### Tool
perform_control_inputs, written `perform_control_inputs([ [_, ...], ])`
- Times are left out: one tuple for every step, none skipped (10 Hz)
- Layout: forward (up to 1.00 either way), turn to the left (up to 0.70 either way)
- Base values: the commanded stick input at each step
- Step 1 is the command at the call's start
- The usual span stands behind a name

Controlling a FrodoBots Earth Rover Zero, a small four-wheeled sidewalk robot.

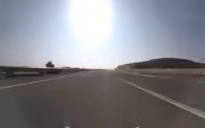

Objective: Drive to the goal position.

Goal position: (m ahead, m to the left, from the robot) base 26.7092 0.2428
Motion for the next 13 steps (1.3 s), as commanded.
perform_control_inputs([
  [1.0,0.0],
  [1.0,0.0],
  [1.0,0.0],
  [1.0,0.0],
  [1.0,0.0],
  [1.0,0.0],
  [1.0,0.0],
  [1.0,0.0],
  [1.0,0.0],
  [1.0,0.0],
  [1.0,0.0],
  [1.0,0.0],
  [1.0,0.0],
])
